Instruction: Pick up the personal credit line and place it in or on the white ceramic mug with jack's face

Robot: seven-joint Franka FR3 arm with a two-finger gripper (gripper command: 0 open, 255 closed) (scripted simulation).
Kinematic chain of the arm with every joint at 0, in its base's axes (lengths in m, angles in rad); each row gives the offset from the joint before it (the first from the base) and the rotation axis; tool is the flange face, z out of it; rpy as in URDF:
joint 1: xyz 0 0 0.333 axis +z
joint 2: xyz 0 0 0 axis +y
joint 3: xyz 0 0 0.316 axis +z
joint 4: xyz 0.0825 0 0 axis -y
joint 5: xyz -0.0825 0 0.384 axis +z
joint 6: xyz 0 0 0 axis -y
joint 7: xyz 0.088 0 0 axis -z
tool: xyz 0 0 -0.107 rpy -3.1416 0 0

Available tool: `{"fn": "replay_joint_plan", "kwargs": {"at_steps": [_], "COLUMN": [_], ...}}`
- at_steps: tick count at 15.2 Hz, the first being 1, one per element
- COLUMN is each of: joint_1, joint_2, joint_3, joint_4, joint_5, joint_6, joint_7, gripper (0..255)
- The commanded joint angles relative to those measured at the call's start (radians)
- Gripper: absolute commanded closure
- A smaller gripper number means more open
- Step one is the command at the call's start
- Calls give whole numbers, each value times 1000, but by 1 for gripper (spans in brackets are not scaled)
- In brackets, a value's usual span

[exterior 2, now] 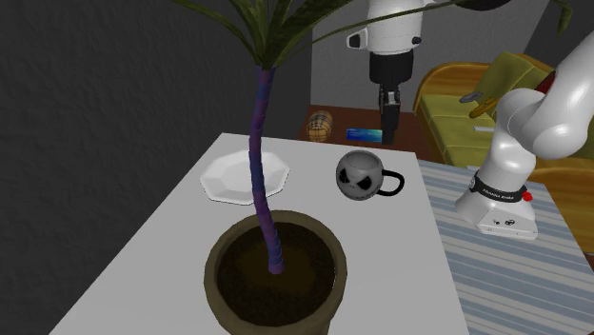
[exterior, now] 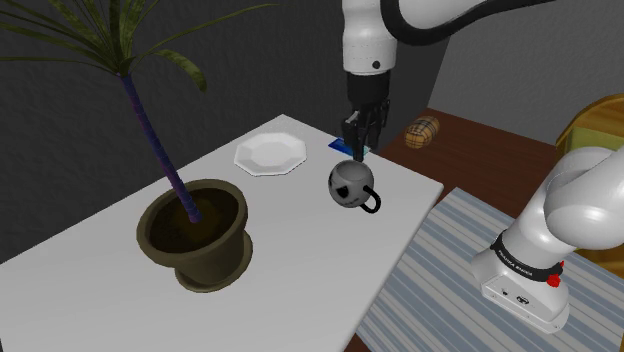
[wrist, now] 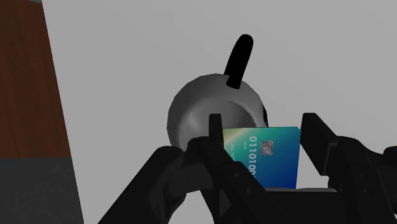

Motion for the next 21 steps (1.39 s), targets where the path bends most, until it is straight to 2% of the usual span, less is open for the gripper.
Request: {"fn": "replay_joint_plan", "kwargs": {"at_steps": [1,16,21], "joint_1": [6,13,13], "joint_2": [-101,-62,-59], "joint_3": [-26,2,4], "joint_4": [-83,-254,-261], "joint_5": [19,34,34], "joint_6": [-19,190,199], "joint_7": [-34,-45,-45], "gripper": [255,255,255]}}
